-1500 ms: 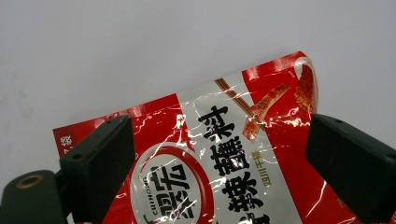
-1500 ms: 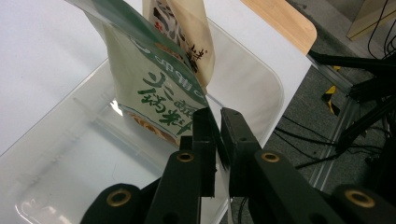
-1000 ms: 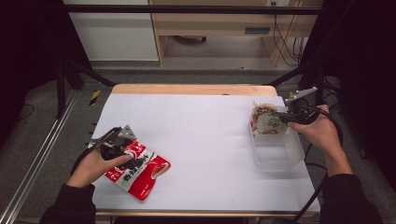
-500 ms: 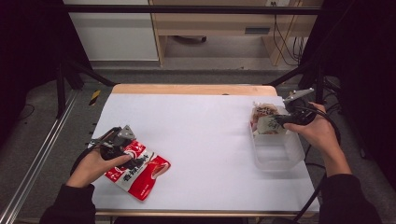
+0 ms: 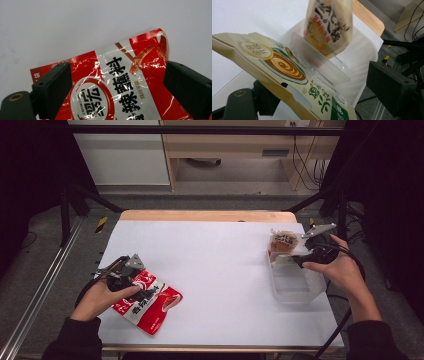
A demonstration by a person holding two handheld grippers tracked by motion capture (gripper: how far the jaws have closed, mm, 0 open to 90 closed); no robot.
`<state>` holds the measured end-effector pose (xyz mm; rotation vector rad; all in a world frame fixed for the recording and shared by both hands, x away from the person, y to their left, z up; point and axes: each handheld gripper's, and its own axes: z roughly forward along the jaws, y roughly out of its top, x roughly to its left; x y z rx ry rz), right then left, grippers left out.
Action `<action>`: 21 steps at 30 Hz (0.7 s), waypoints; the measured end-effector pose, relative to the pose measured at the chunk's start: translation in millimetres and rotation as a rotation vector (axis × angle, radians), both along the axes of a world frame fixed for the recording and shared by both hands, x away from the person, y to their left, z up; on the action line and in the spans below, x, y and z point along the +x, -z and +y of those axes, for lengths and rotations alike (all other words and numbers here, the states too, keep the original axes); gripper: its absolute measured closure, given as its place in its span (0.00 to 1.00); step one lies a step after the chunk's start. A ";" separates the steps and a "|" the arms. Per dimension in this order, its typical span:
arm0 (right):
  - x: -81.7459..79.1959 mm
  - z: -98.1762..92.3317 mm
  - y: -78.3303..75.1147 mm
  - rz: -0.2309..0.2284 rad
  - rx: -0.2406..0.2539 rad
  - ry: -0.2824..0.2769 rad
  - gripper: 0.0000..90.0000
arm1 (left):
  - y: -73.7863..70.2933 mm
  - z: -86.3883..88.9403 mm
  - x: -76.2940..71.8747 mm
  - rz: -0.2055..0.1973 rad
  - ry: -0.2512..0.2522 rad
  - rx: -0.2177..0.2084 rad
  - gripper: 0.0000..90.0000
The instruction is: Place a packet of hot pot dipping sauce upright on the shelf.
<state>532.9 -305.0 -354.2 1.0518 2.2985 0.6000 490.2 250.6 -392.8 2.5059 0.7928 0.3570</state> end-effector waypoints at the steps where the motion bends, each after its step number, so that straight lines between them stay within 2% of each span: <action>1: -2.9 0.7 1.0 0.003 -0.001 -0.001 0.20 | 0.0 0.0 -0.1 0.000 0.000 0.000 0.09; 11: -20.9 7.4 3.7 -0.033 0.014 -0.044 0.17 | -1.0 -0.1 -0.5 0.000 0.001 -0.004 0.09; 21: -30.3 27.0 -0.5 -0.035 0.026 -0.106 0.14 | -2.5 1.0 -1.3 -0.006 -0.002 -0.011 0.09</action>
